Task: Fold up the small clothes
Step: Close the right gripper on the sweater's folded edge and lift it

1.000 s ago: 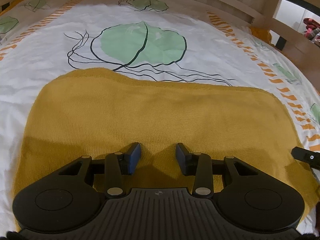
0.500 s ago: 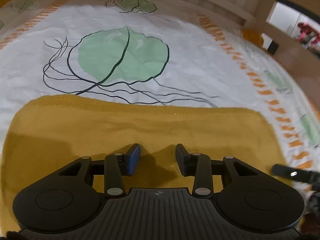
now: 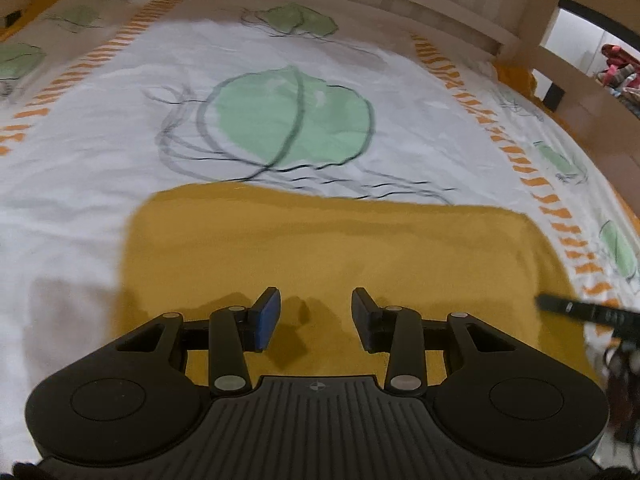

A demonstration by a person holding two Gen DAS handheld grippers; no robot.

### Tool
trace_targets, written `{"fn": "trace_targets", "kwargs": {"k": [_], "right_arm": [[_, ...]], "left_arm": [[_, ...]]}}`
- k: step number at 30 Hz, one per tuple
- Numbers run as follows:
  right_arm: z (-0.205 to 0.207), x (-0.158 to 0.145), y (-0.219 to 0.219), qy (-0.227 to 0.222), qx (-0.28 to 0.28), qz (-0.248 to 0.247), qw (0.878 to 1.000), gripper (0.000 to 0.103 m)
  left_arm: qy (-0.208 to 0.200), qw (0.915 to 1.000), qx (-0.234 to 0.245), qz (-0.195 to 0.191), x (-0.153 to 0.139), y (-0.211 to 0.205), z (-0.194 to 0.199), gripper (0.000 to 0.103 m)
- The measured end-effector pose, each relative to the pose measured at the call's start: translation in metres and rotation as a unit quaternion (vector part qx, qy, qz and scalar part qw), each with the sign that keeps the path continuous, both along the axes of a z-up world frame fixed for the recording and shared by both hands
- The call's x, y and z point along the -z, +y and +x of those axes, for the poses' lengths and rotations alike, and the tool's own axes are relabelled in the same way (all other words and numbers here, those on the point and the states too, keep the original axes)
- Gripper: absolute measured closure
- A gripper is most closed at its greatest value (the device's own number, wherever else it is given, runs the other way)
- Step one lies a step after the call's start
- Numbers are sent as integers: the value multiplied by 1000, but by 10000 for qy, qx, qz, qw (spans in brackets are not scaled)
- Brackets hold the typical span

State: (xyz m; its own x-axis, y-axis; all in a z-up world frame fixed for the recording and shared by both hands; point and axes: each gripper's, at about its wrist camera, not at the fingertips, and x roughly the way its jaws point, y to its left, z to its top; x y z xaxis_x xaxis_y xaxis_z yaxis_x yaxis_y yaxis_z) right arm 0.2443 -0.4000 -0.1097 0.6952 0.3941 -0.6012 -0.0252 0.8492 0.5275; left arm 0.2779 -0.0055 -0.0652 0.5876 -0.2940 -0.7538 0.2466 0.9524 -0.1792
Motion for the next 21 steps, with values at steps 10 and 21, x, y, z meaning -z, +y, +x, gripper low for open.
{"fn": "trace_targets", "kwargs": {"k": [10, 21], "right_arm": [[-1, -23, 23, 177, 280, -598, 9977, 78], [27, -90, 102, -1, -144, -452, 9989, 80]], "left_arm": [[150, 9978, -580, -291, 5, 80, 8, 65], [295, 9964, -453, -647, -5, 94, 14, 65]]}}
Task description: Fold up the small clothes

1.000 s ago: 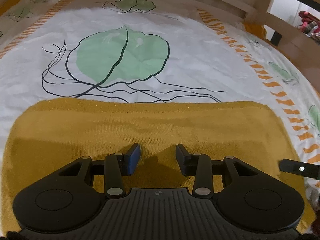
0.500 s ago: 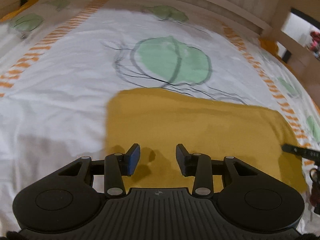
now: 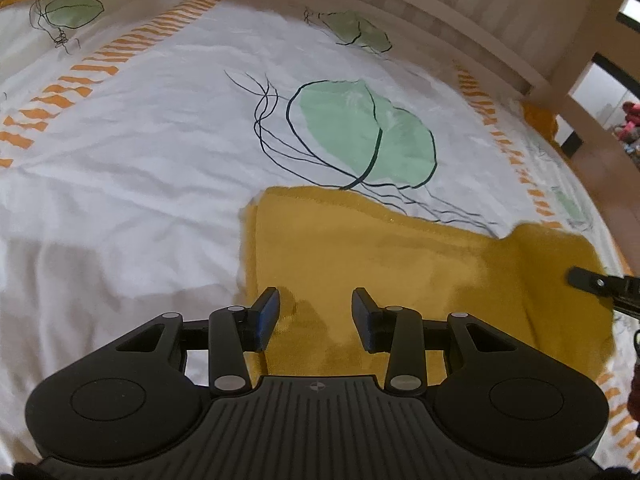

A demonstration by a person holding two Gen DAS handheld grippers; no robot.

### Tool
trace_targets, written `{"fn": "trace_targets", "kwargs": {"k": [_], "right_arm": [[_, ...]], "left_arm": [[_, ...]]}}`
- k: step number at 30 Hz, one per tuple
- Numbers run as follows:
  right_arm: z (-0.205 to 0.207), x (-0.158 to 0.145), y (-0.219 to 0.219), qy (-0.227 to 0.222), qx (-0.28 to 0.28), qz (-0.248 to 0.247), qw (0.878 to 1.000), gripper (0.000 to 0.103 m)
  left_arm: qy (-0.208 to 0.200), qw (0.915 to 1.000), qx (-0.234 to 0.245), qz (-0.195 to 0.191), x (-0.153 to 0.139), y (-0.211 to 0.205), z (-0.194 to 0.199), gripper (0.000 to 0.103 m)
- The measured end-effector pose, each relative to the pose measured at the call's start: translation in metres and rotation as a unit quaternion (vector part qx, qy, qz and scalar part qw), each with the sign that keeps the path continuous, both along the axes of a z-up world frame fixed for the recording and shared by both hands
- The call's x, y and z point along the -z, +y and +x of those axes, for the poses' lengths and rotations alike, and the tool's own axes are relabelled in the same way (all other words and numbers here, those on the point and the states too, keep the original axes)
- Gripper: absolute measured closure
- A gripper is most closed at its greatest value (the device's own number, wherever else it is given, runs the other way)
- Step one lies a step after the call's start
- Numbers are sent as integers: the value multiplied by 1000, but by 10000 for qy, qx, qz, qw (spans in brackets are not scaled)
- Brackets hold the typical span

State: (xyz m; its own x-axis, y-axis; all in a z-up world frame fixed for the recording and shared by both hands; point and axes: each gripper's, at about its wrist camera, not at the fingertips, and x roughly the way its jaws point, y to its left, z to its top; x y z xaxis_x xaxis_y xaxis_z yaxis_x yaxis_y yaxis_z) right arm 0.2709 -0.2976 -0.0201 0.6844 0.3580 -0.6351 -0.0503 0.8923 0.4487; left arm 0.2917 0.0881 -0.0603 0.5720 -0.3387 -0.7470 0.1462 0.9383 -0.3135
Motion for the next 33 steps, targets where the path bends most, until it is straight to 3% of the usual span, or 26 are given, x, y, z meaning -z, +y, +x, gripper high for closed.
{"fn": "trace_targets", "kwargs": {"k": [9, 14, 18, 22, 28, 33], "right_arm": [[40, 9, 112, 126, -654, 491, 9966, 80], [49, 25, 157, 256, -865, 426, 9950, 80], [49, 33, 188, 258, -1083, -113, 9937, 75], [46, 37, 191, 231, -1249, 171, 9918, 70], [26, 18, 165, -214, -1312, 665, 9889, 70], [11, 15, 135, -332, -1010, 499, 9931, 70]], "left_arm": [[78, 9992, -365, -172, -3, 32, 0, 65], [17, 9983, -518, -276, -7, 47, 1, 65], [-1, 9972, -636, -384, -9, 55, 3, 65], [-8, 9966, -712, -422, -9, 60, 3, 65], [2, 9963, -743, -434, -8, 62, 3, 65], [-22, 9966, -673, -481, -6, 59, 4, 65]]}}
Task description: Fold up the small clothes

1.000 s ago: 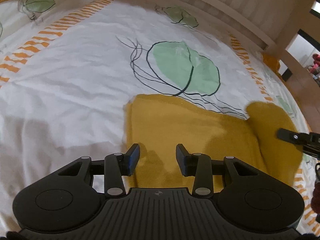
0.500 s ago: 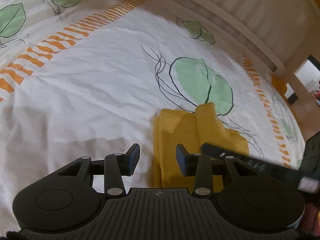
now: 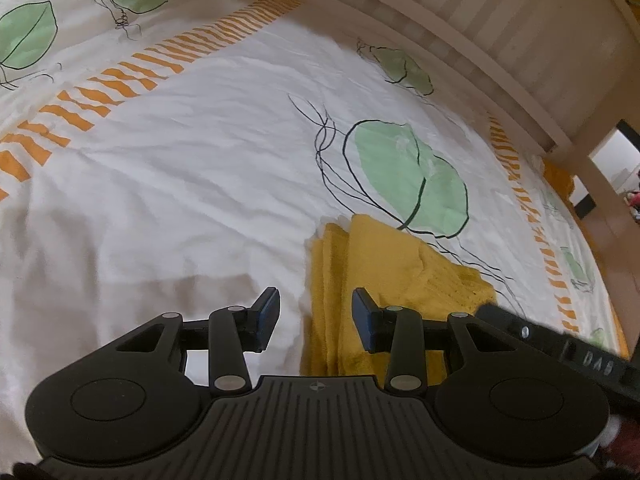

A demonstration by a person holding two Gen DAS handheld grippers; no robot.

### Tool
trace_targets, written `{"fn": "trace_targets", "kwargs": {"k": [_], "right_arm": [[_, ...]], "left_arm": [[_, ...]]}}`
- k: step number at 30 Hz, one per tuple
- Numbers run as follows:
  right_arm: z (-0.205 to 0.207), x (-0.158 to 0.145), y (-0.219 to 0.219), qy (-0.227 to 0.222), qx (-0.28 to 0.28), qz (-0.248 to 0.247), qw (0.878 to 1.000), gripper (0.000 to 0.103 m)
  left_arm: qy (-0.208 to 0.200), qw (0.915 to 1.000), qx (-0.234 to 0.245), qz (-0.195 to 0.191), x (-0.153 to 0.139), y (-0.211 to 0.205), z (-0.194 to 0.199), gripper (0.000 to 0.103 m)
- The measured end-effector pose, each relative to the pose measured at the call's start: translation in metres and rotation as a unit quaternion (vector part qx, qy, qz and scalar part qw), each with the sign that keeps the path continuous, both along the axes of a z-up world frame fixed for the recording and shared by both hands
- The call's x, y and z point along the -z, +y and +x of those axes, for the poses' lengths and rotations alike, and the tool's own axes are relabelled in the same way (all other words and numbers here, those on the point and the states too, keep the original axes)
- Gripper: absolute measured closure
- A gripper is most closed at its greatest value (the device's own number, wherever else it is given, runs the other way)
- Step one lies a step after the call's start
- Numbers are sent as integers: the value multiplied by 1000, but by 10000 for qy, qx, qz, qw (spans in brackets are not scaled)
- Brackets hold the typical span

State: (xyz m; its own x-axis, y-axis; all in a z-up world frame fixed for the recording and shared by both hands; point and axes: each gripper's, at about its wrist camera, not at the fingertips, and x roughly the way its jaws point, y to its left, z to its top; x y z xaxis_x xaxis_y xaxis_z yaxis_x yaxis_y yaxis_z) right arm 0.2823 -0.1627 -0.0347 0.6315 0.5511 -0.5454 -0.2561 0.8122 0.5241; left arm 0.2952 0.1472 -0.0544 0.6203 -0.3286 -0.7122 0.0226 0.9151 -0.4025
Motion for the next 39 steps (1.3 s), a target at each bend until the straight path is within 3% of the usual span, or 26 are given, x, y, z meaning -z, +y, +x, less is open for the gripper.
{"fn": "trace_targets", "kwargs": {"k": [6, 11, 16, 18, 27, 32, 34, 35, 36, 39], "right_arm": [[-29, 22, 7, 4, -272, -457, 9986, 70], [-68, 25, 20, -423, -616, -916, 9930, 70], [-98, 24, 38, -824, -935, -1558, 9799, 67], [-104, 24, 50, -1002, -1090, -1881, 9709, 60], [-112, 36, 103, -1694, -1827, -2866, 9251, 59], [-112, 49, 122, -2002, -2090, -3403, 8947, 59], [-112, 53, 124, -2122, -2106, -3547, 8859, 62], [-111, 54, 125, -2153, -2103, -3584, 8837, 71], [-110, 54, 124, -2138, -2092, -3573, 8848, 93], [-109, 43, 113, -2080, -2096, -3280, 8973, 94]], "left_arm": [[7, 9996, 293, -47, 7, -12, -2, 65], [161, 9983, 538, -158, 14, -16, -10, 65], [452, 9934, 878, -575, 22, -21, -11, 65], [510, 9926, 947, -561, 24, -24, -12, 65], [380, 9970, 664, -148, 21, -20, -9, 65], [379, 9970, 660, -155, 21, -18, -6, 65], [360, 9971, 652, -138, 20, -17, -6, 65], [345, 9972, 650, -122, 20, -16, -6, 65], [334, 9973, 643, -105, 19, -16, -6, 65], [259, 9977, 629, -35, 17, -15, -7, 65]]}}
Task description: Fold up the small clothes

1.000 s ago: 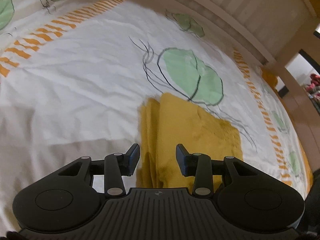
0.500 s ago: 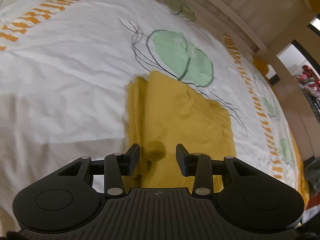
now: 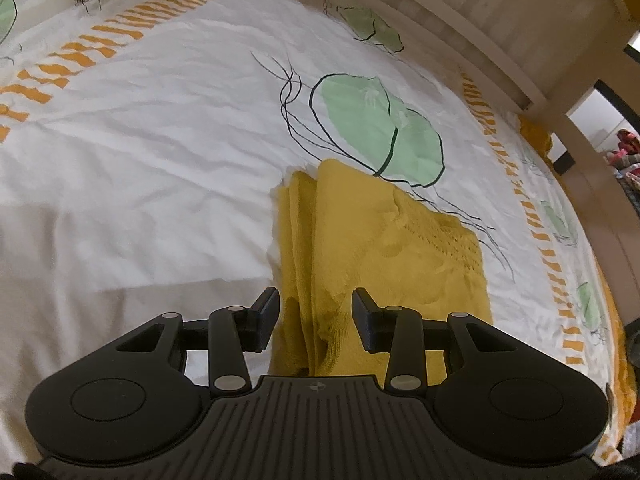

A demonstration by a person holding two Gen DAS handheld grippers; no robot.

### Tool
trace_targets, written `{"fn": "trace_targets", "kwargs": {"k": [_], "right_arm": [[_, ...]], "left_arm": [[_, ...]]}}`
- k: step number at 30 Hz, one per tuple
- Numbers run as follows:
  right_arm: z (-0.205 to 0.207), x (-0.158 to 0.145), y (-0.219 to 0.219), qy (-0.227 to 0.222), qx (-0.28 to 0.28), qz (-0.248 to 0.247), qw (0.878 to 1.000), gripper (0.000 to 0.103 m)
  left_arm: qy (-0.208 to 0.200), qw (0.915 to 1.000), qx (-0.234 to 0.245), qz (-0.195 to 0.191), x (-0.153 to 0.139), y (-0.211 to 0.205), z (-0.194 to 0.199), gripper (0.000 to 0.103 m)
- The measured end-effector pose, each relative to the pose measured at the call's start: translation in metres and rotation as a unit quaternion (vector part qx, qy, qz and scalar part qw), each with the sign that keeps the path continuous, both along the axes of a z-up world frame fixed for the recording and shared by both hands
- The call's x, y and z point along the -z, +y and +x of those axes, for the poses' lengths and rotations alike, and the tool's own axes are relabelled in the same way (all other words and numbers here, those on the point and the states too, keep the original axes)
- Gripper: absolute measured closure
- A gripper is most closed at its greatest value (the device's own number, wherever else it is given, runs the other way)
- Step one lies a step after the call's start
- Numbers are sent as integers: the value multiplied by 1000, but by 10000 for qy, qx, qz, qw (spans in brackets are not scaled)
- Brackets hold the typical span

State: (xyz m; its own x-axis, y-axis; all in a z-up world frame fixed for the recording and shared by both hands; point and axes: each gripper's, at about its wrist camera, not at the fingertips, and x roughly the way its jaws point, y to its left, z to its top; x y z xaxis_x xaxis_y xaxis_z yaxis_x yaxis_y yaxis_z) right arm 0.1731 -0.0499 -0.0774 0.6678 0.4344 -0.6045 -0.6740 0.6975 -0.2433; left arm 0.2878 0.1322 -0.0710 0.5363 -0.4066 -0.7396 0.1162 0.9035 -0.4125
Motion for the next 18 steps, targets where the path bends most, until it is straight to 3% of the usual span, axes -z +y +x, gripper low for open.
{"fn": "trace_targets", "kwargs": {"k": [4, 8, 10, 11, 13, 15, 18], "right_arm": [[-12, -23, -14, 312, -196, 464, 9982, 94], [-12, -16, -19, 595, -297, 363, 9971, 94], [-9, -3, -16, 695, -306, 230, 9968, 91], [-8, 3, -15, 700, -291, 249, 9968, 83], [-9, 3, -19, 725, -221, 498, 9959, 83], [-12, -3, -29, 799, -102, 800, 9935, 72], [-15, -12, -51, 813, 229, 1102, 9903, 68]], "left_arm": [[-172, 9998, 10, 79, -5, -3, -1, 65], [-264, 9994, 109, 186, -3, -13, 2, 65], [-323, 9990, 173, 253, 1, -19, 3, 65], [-365, 9987, 207, 295, 3, -22, 3, 65], [-439, 9974, 327, 476, 7, -30, 5, 65], [-474, 9950, 430, 762, 14, -38, 8, 65], [-270, 9939, 429, 976, 28, -42, 12, 61]]}}
